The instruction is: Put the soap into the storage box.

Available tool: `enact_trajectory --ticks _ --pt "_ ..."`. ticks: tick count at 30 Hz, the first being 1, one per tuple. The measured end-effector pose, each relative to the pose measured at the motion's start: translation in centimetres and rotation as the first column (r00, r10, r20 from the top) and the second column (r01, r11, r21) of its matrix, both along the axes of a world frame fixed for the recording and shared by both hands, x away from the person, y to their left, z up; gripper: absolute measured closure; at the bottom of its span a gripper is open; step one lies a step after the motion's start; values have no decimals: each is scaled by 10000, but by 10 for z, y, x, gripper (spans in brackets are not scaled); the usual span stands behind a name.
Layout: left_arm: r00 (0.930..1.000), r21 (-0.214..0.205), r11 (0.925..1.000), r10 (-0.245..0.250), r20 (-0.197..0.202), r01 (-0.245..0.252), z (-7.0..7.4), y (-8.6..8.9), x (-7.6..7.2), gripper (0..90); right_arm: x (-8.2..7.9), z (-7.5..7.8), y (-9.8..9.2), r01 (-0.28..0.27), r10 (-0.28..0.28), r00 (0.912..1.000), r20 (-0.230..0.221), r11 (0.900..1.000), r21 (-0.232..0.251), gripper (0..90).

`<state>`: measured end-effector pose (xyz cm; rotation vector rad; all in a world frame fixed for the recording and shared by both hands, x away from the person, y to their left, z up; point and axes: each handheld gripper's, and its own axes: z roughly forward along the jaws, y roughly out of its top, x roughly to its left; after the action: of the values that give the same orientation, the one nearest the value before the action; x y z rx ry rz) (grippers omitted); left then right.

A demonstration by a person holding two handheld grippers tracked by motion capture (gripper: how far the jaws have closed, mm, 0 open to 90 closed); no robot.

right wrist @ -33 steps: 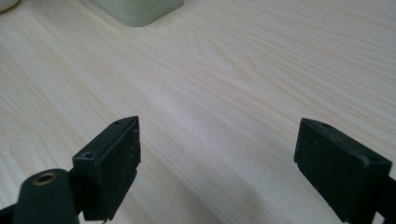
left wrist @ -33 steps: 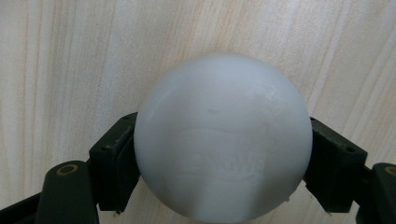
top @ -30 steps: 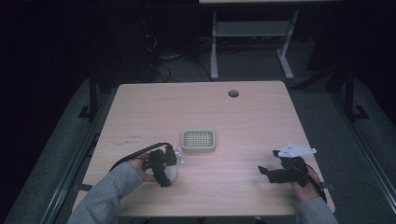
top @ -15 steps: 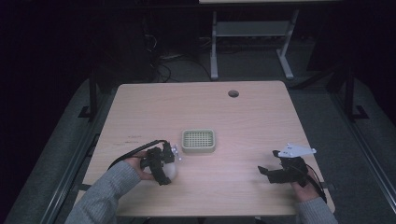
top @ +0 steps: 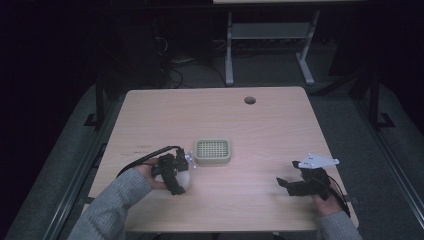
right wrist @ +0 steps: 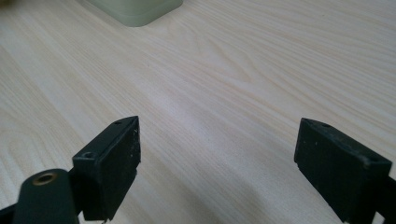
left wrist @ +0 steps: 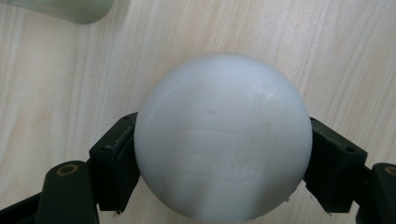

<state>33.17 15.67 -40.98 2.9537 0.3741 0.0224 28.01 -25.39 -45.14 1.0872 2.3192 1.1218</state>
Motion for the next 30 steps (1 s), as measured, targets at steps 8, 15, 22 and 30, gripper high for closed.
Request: enact_trajectory --ticks 8,15,22,30 --pt "9999 12 9999 -140 29 140 7 -7 4 221 0 0 0 10 -10 10000 -24 10000 15 139" --pt "9998 152 9997 -188 58 187 9 -12 8 221 1 0 0 19 -19 10000 -34 10000 24 139" --pt "9996 120 9996 -261 71 260 14 -17 13 222 1 0 -1 15 -15 10000 -39 10000 21 140" --pt "9992 136 9992 -385 116 384 21 -23 20 222 1 0 -1 42 -42 10000 -42 10000 25 139"
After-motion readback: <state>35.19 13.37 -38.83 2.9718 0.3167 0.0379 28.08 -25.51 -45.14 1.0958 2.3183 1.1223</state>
